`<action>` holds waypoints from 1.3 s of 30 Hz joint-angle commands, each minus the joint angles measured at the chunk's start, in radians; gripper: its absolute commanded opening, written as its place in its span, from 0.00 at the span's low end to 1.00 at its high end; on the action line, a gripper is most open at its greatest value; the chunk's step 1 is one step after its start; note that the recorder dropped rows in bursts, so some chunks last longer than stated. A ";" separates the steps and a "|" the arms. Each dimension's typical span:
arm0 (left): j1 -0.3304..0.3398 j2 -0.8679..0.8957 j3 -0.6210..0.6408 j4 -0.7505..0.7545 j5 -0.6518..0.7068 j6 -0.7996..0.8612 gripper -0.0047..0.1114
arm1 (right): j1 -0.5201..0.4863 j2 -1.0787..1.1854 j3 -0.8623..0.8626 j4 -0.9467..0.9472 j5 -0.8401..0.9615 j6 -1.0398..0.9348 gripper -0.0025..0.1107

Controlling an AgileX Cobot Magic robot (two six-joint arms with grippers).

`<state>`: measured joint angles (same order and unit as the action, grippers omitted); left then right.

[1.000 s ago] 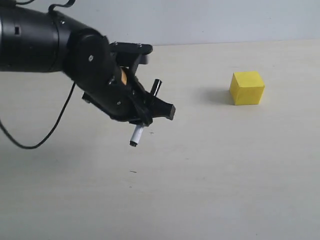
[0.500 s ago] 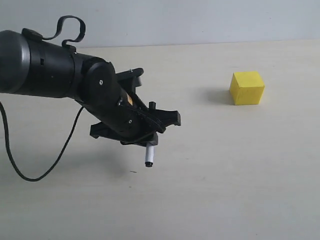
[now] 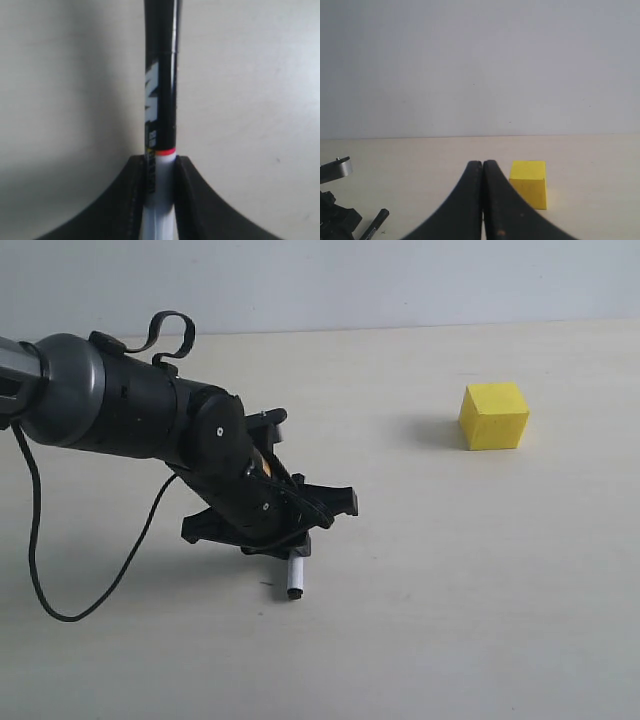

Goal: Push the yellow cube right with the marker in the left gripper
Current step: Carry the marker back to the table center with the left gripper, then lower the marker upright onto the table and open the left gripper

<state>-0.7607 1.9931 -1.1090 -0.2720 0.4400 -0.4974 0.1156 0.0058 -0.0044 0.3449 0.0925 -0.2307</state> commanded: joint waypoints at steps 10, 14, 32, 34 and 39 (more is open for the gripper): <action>0.021 0.027 0.004 -0.028 -0.047 -0.007 0.04 | 0.001 -0.006 0.004 0.000 -0.005 -0.003 0.02; 0.023 0.040 0.004 -0.028 -0.061 -0.007 0.04 | 0.001 -0.006 0.004 0.000 -0.005 -0.003 0.02; 0.031 0.047 0.004 -0.026 -0.054 0.000 0.40 | 0.001 -0.006 0.004 0.000 -0.005 -0.003 0.02; 0.031 0.047 0.004 -0.026 -0.054 0.006 0.42 | 0.001 -0.006 0.004 0.000 -0.005 -0.003 0.02; 0.031 0.047 0.004 -0.026 -0.054 0.007 0.42 | 0.001 -0.006 0.004 0.000 -0.005 -0.003 0.02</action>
<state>-0.7316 2.0215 -1.1123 -0.3042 0.3618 -0.4979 0.1156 0.0058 -0.0044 0.3449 0.0925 -0.2307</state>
